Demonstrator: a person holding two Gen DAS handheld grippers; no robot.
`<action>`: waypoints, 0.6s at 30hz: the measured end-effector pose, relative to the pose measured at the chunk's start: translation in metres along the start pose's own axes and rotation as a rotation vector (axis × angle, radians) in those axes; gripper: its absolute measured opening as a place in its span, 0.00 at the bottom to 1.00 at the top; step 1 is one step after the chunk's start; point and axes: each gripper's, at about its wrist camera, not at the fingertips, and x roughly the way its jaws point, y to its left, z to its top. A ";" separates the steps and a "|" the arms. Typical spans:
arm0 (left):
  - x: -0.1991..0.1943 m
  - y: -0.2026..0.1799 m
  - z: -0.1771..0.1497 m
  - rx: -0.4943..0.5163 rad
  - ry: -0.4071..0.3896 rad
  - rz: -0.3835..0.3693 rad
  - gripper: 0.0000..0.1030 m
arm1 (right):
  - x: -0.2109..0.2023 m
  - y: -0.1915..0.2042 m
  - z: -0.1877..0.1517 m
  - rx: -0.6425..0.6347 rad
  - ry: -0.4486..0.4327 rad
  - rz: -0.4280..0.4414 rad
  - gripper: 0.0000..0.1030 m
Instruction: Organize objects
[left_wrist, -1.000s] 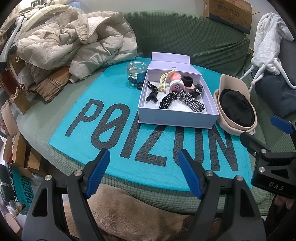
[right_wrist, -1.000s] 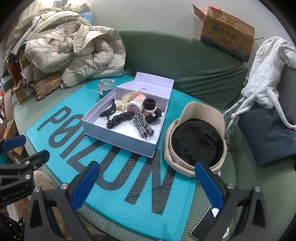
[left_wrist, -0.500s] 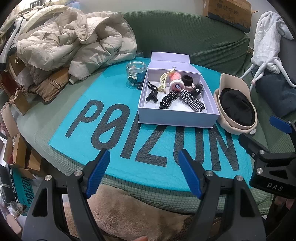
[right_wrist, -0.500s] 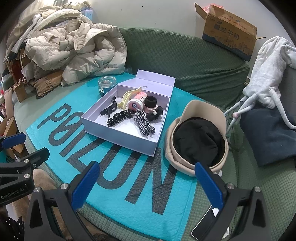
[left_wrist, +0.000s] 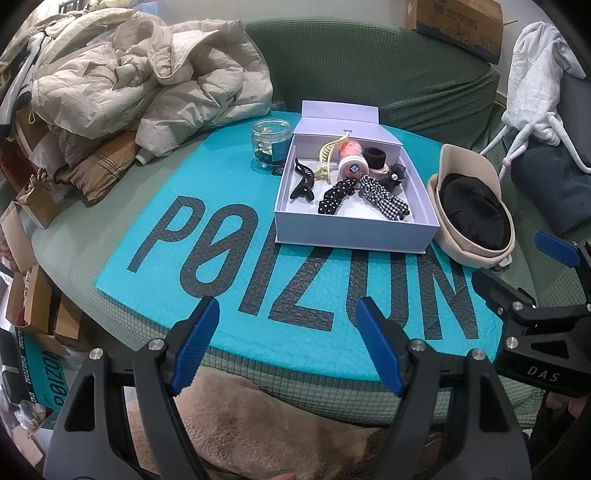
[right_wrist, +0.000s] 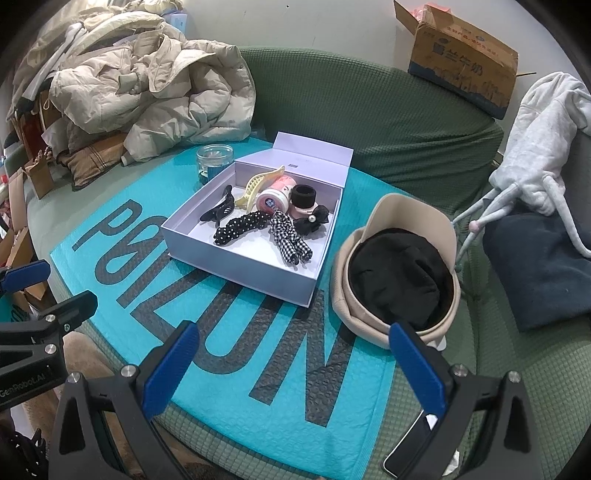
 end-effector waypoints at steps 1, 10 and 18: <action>0.001 0.000 0.000 0.000 0.002 -0.002 0.73 | 0.001 0.000 0.000 -0.001 0.003 -0.001 1.00; 0.004 -0.001 0.000 0.002 0.015 -0.010 0.73 | 0.004 0.000 -0.001 -0.002 0.012 -0.002 1.00; 0.006 -0.001 -0.001 -0.001 0.011 -0.013 0.73 | 0.009 0.001 0.000 -0.004 0.025 -0.007 1.00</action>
